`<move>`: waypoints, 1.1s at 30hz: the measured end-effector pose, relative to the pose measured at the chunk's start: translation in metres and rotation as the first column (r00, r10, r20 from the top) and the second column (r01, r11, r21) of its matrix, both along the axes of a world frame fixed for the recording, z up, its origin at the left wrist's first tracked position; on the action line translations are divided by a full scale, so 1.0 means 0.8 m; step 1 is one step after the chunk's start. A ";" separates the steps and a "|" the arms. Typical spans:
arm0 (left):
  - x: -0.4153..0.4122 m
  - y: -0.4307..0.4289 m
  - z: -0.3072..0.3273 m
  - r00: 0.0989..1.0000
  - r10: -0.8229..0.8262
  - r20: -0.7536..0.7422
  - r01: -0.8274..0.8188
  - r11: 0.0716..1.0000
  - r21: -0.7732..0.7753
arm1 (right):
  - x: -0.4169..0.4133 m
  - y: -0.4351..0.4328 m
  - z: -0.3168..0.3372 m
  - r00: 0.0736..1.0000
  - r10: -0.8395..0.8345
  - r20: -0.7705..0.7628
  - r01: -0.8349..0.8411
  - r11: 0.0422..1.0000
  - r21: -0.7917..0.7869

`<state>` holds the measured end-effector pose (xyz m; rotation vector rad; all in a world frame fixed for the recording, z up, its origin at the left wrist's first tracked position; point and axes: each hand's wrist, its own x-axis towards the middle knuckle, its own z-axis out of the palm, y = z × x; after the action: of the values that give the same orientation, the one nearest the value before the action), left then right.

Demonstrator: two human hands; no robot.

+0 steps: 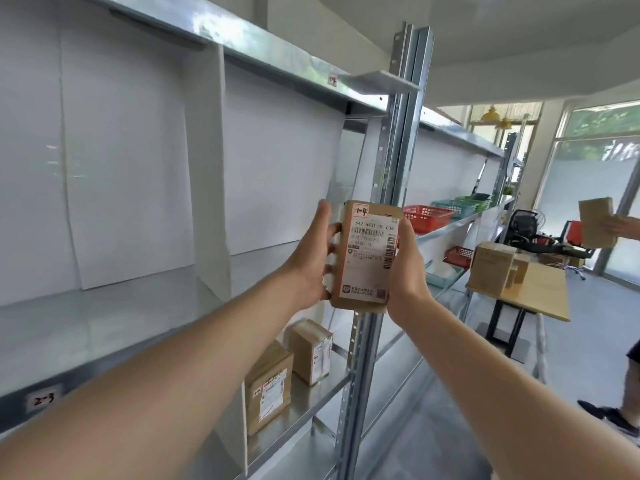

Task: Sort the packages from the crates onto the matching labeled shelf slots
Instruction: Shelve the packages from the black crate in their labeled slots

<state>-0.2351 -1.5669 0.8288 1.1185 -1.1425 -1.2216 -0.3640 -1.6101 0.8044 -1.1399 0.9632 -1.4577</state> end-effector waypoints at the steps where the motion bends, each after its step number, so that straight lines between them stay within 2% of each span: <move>1: 0.004 -0.008 0.005 1.000 0.011 -0.006 -0.011 1.000 -0.006 | 0.005 -0.010 0.006 1.000 0.011 -0.002 -0.011 1.000 -0.010; 6: 0.027 -0.033 0.023 0.994 0.107 0.011 -0.106 0.993 -0.041 | 0.040 -0.047 0.023 0.994 0.111 0.023 -0.111 0.993 -0.037; 13: 0.065 -0.063 0.027 0.933 0.359 -0.033 -0.360 0.928 -0.092 | 0.104 -0.102 0.031 0.954 0.299 0.022 -0.298 0.954 -0.041; 22: 0.061 -0.072 0.001 0.758 0.638 -0.136 -0.651 0.753 -0.096 | 0.143 -0.141 0.011 0.819 0.572 0.040 -0.574 0.818 0.043; 33: 0.052 -0.068 -0.010 0.554 0.819 -0.151 -0.833 0.545 -0.098 | 0.172 -0.151 -0.009 0.715 0.691 0.104 -0.698 0.715 0.043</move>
<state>-0.1933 -1.6213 0.8211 1.2433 -0.4719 -0.3930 -0.2261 -1.7306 0.7972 -1.1956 0.4311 -0.8218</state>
